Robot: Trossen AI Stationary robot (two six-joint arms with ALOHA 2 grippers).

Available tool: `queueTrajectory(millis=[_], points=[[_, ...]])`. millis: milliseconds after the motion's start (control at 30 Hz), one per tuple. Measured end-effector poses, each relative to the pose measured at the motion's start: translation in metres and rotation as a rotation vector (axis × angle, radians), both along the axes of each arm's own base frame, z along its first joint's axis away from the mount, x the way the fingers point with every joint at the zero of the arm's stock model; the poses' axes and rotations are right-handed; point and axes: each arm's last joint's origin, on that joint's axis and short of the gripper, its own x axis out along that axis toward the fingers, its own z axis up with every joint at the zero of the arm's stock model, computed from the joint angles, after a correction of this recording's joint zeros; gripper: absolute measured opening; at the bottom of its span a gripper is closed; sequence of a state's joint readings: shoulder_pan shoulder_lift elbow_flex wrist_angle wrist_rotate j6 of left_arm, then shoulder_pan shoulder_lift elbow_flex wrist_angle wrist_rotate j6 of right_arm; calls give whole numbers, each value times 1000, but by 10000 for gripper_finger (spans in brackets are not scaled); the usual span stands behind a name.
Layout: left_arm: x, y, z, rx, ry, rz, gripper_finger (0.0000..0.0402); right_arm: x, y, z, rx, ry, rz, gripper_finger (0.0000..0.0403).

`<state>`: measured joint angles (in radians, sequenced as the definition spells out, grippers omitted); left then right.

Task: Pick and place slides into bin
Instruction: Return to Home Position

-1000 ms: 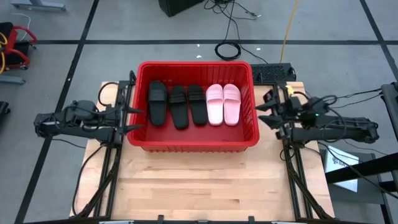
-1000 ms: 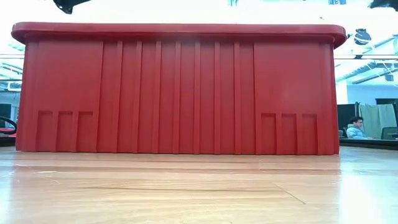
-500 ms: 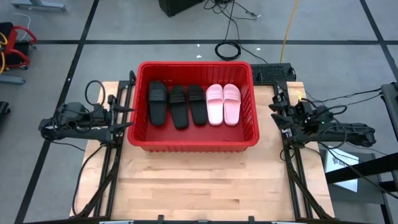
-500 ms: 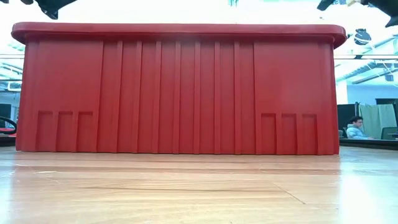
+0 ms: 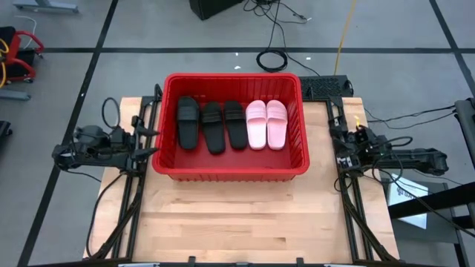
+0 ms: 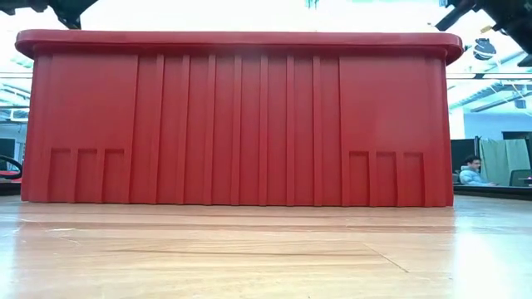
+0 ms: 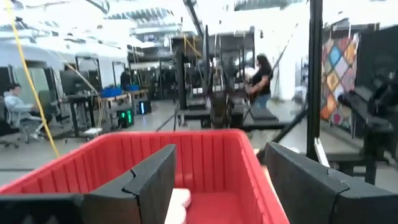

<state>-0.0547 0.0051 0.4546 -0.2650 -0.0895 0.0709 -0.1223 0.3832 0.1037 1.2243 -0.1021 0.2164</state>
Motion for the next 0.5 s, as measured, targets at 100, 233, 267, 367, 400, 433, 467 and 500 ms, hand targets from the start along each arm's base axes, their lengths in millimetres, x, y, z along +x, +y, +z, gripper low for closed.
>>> queueTrajectory(millis=[100, 233, 267, 367, 400, 433, 467, 500], points=[[3, 0, -2, -19, -25, -6, 253, 1, 0, -3, 16, 11, 19, 155], [10, -2, -11, -19, -51, -64, 253, 1, 0, -7, 19, 22, 24, 155], [12, -3, -12, -13, -75, -84, 253, 0, 0, -7, 17, 13, 21, 155], [21, -5, -24, -7, -91, -121, 253, -2, 0, -6, 24, -19, 21, 155], [22, -5, -25, -15, -112, -124, 253, -2, 0, -6, 28, -20, 21, 155], [23, -5, -27, -21, -133, -126, 253, -2, 0, -6, 29, -15, 27, 155], [24, -5, -28, -24, -146, -127, 253, -2, 0, -6, 27, -13, 39, 155], [26, -5, -32, -23, -143, -127, 253, -2, 0, -6, 28, -10, 45, 155]])
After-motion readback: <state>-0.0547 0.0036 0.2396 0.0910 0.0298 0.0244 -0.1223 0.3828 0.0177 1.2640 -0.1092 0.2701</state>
